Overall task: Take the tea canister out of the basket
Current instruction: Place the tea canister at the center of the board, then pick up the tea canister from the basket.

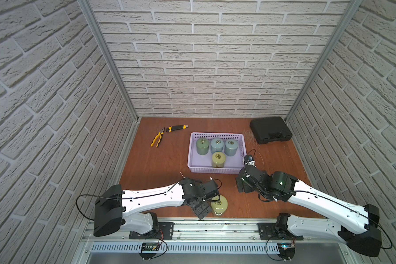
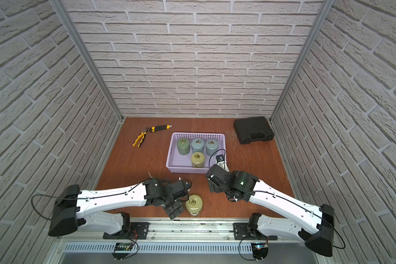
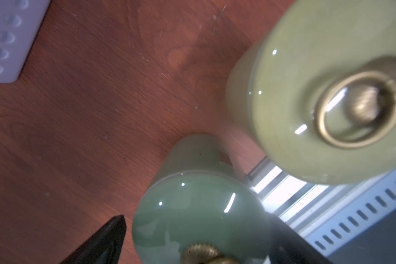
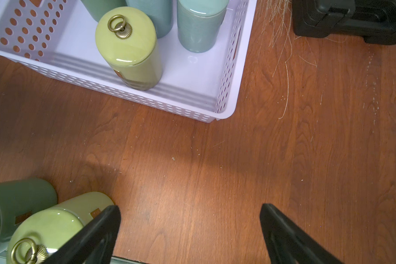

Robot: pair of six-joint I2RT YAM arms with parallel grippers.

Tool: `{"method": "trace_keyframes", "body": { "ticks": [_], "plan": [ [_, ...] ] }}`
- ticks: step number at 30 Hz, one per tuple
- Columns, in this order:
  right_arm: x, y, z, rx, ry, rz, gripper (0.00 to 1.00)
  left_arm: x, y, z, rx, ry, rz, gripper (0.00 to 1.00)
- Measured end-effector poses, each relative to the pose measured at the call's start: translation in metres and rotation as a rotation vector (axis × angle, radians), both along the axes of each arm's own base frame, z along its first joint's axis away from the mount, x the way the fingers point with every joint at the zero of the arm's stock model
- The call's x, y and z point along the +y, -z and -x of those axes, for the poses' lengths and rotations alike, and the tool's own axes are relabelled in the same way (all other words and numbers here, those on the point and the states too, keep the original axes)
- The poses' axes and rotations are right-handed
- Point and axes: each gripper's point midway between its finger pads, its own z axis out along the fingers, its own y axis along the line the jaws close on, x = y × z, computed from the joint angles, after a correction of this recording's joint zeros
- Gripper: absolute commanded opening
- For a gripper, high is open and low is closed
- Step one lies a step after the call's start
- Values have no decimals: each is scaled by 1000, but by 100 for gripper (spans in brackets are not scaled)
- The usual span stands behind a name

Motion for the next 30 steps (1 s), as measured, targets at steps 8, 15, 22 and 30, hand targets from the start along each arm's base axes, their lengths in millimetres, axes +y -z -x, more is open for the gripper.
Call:
{"method": "trace_keyframes", "body": {
  "ticks": [8,15,22,30],
  "plan": [
    [16,-3,-14,17,-52,-25,99,1,-20,-5,-41,-35,55,98],
    [28,-1,-25,41,-93,-51,99,8,-38,-15,-88,-93,93,98],
    [41,1,-37,66,-144,-65,99,24,-56,-36,-145,-223,147,98],
    [60,3,-56,111,-187,-67,99,43,-69,-62,-196,-387,198,98]
  ]
}}
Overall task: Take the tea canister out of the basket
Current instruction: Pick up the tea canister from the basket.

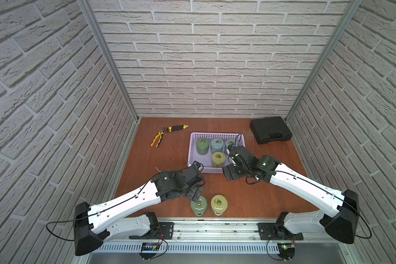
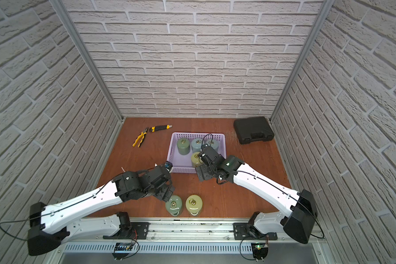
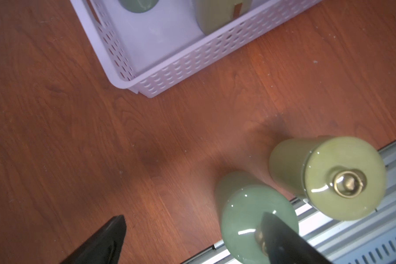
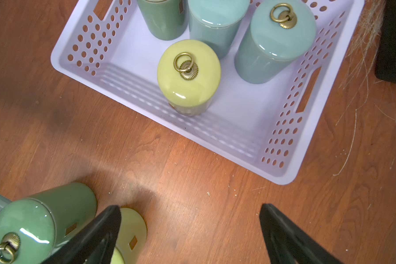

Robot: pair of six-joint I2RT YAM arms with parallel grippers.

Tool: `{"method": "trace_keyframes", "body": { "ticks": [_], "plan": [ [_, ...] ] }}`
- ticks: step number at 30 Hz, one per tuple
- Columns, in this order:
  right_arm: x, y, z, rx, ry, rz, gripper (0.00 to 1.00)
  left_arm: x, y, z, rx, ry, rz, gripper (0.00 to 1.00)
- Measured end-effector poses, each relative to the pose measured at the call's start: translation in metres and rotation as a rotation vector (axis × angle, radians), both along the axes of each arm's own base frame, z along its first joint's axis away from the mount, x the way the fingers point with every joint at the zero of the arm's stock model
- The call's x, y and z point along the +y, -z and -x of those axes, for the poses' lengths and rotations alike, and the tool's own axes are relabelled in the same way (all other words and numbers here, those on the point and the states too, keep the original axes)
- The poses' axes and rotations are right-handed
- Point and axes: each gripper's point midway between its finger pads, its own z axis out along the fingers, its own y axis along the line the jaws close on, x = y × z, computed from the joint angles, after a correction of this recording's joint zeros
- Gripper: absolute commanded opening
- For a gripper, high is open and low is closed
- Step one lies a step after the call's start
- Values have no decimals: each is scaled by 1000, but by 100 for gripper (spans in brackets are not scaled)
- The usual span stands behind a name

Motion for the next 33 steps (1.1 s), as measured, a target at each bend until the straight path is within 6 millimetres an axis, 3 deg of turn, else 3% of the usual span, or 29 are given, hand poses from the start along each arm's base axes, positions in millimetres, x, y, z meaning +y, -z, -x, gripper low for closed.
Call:
{"method": "trace_keyframes", "body": {
  "ticks": [12,25,33],
  "plan": [
    [17,16,-30,67,18,15,99,18,-21,-34,-113,-211,146,98],
    [31,31,-62,91,32,51,99,53,-22,-32,-192,-332,214,98],
    [39,40,-81,101,48,68,99,62,-31,-30,-230,-371,262,98]
  ]
}}
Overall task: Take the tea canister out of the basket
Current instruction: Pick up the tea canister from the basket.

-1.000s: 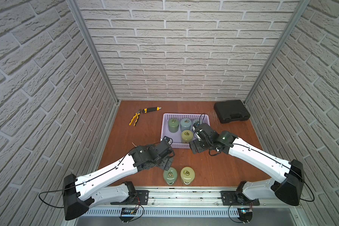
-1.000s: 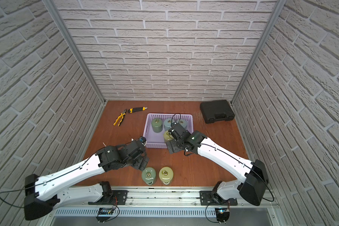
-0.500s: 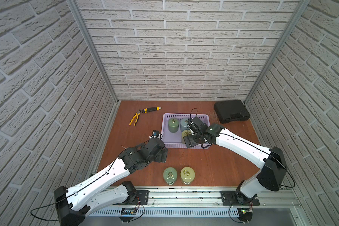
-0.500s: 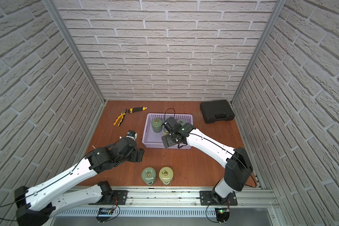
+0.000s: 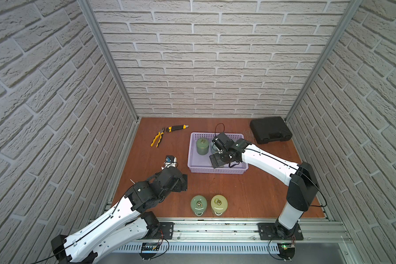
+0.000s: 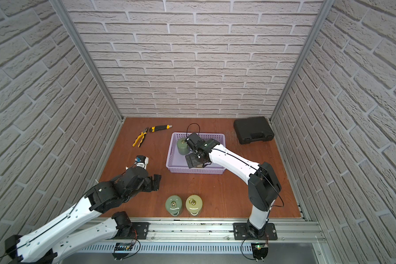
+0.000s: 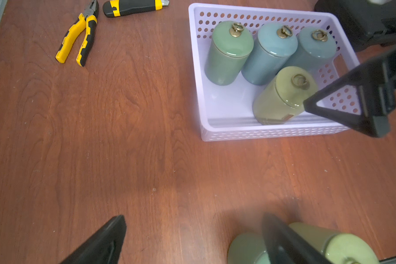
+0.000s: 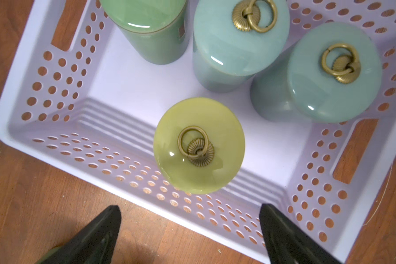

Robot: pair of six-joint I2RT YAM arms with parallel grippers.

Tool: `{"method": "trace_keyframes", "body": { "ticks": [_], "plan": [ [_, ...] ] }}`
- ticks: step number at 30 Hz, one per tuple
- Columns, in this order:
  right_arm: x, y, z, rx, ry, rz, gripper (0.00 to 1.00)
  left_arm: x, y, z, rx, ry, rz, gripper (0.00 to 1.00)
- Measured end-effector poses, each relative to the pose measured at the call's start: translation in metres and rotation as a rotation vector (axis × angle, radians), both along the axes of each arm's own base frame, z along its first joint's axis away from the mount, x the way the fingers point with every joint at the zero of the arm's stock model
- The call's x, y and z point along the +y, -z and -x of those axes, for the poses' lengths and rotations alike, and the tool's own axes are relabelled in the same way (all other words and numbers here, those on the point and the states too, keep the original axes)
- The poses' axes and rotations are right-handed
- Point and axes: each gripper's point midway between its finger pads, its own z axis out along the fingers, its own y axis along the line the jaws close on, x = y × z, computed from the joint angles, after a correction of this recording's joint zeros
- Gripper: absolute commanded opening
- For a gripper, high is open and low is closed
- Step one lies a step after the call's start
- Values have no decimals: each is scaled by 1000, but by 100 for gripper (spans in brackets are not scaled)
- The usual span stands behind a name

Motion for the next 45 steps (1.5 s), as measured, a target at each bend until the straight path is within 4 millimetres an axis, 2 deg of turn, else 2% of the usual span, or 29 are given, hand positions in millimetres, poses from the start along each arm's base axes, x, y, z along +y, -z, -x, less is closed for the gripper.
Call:
{"method": "trace_keyframes", "body": {
  "ticks": [12,30,41,45],
  "plan": [
    [3,18,-24,26,36,14,99,5,0,0,-2,-16,-7,98],
    [0,43,-29,93,50,48,100,12,-5,2,-18,-37,8,98],
    [0,56,-32,125,55,64,93,14,-2,1,-14,-47,1,98],
    [1,59,-33,134,54,59,84,14,-2,1,-13,-52,4,98]
  ]
}}
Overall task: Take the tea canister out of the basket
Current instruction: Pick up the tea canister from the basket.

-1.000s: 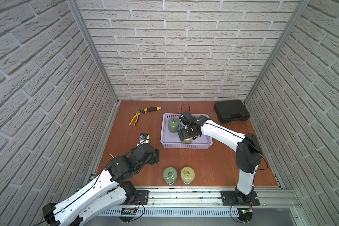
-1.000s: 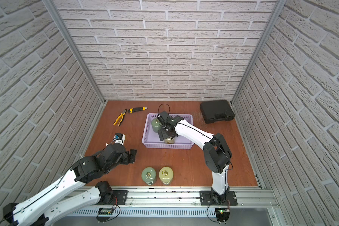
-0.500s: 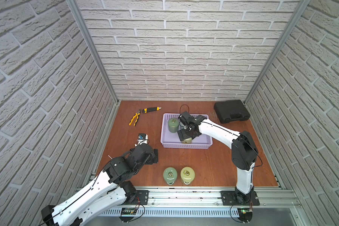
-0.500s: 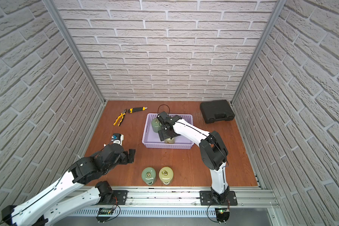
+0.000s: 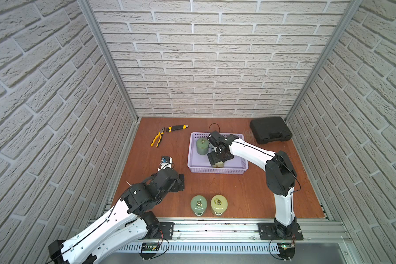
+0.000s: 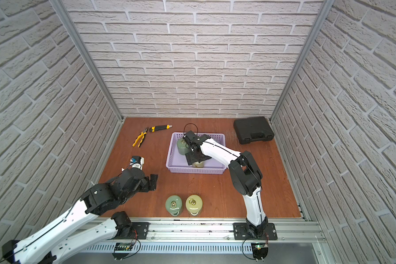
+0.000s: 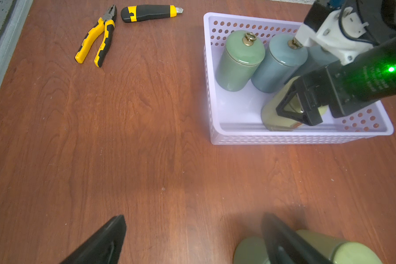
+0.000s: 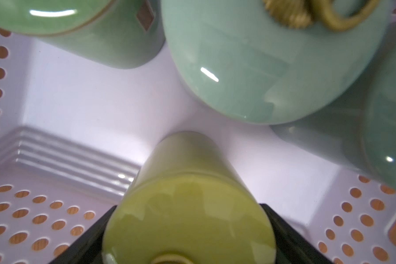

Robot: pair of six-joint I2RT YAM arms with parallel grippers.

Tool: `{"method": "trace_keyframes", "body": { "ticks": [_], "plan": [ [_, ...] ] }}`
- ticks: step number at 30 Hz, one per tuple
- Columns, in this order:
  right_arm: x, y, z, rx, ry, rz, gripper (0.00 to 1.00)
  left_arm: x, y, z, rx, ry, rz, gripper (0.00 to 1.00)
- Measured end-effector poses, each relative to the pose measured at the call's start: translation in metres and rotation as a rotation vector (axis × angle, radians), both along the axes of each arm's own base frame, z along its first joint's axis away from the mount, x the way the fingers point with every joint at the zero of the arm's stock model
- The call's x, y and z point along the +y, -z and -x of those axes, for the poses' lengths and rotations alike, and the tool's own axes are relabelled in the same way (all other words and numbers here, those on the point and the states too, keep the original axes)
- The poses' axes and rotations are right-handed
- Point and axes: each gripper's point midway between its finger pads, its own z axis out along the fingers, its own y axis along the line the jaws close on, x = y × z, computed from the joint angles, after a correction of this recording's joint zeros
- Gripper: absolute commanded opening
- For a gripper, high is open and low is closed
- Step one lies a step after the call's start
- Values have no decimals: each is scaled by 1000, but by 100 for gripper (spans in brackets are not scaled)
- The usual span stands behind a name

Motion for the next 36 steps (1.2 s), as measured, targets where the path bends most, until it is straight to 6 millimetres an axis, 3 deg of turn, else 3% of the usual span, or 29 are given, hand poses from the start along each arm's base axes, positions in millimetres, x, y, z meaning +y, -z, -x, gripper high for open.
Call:
{"method": "trace_keyframes", "body": {
  "ticks": [6,11,36],
  "plan": [
    [-1,0,0,9,3,-9,59,2,-2,0,-7,-12,13,98],
    [-1,0,0,12,3,-11,49,3,-1,0,-10,-17,15,98],
    [-1,-22,1,27,-3,-12,43,5,1,1,-12,-28,16,98]
  ]
}}
